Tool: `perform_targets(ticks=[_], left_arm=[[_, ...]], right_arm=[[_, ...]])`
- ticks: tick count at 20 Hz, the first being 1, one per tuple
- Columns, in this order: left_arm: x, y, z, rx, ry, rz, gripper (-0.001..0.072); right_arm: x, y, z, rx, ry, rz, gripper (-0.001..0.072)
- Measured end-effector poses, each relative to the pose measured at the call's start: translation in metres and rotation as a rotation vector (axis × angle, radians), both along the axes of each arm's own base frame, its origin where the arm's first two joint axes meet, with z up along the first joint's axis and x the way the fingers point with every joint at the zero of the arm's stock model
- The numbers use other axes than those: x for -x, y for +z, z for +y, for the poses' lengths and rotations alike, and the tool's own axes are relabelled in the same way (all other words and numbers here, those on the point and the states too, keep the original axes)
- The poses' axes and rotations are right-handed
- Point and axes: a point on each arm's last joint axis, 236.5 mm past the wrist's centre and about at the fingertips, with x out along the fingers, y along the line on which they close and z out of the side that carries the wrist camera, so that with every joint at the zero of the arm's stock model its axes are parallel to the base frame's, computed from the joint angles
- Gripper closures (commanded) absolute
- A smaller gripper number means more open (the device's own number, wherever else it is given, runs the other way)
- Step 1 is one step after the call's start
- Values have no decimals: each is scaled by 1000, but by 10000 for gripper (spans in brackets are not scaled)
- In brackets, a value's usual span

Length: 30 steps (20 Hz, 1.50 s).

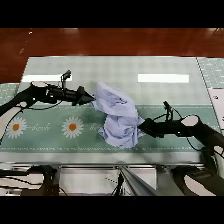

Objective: Fold the shirts.

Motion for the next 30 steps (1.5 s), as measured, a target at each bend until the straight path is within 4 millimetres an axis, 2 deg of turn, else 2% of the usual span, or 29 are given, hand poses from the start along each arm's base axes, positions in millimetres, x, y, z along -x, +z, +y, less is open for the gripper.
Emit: perform_targets(ticks=[2,5,6,9,14,17,19,21,24,27,30], left_arm=[[-10,10,-1,2,1,-34,683],[-24,27,-1,7,2,-87,683],[-28,31,-2,9,3,-101,683],[-36,42,-2,11,2,-134,683],[-39,52,-3,15,-6,-162,684],[-46,78,-3,18,-8,-231,684],[-55,110,0,21,-3,-317,684],[-66,157,7,23,14,-436,684],[-71,248,26,19,52,-657,684],[-54,341,48,-3,96,-884,684],[-18,419,64,-35,136,-1084,685]], right_arm=[[3,-6,1,22,23,0,619],[-3,-2,5,28,51,-20,644],[-8,1,7,28,57,-35,691],[-29,13,9,31,55,-99,691],[-57,54,26,-28,116,-202,691],[-78,95,33,-39,172,-316,691],[-93,129,32,-13,206,-424,691],[-104,164,25,43,236,-525,691],[-119,224,4,159,235,-681,692],[-129,293,-24,290,182,-842,692],[-130,373,-59,424,77,-1013,692]])
